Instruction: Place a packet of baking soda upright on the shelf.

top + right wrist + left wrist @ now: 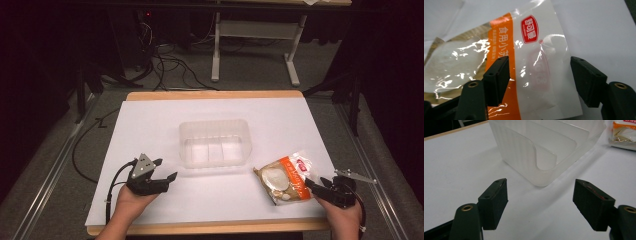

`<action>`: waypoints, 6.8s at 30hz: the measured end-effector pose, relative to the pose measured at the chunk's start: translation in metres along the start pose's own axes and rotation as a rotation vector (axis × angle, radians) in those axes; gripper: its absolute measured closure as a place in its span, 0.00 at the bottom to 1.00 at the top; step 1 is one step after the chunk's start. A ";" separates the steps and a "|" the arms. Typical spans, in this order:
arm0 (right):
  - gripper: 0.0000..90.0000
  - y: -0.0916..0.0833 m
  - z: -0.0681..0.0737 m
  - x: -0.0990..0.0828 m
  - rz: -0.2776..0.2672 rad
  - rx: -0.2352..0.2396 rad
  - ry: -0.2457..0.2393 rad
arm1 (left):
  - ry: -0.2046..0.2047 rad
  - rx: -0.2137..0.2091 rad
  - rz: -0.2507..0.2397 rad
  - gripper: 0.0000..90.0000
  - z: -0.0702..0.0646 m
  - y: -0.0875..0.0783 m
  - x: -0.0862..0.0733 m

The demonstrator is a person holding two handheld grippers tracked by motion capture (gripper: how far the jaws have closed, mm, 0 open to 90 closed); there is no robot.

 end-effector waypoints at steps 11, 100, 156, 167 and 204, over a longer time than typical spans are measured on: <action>0.45 -0.011 0.023 0.012 -0.091 0.026 -0.101 | 0.031 -0.005 0.014 0.32 -0.003 0.003 0.000; 0.98 -0.051 0.125 0.074 -0.452 0.089 -0.363 | 0.125 0.014 0.010 0.32 -0.013 0.002 0.000; 1.00 -0.019 0.105 0.071 -0.435 -0.019 -0.294 | 0.093 0.041 -0.008 0.31 -0.007 -0.019 -0.010; 1.00 -0.023 0.124 0.074 -0.463 0.011 -0.353 | 0.081 0.054 -0.024 0.30 -0.002 -0.021 -0.009; 1.00 -0.064 0.181 0.144 -0.588 0.156 -0.333 | 0.056 0.038 -0.037 0.30 0.000 -0.024 -0.007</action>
Point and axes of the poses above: each handheld gripper's, and its own axes: y roughly forward along the jaws, x roughly out of its top, z roughly to its left, the point moved 6 cm from there along y, roughly forward along the jaws, and after that the axes turned 2 degrees about -y, right-handed, at the moved point
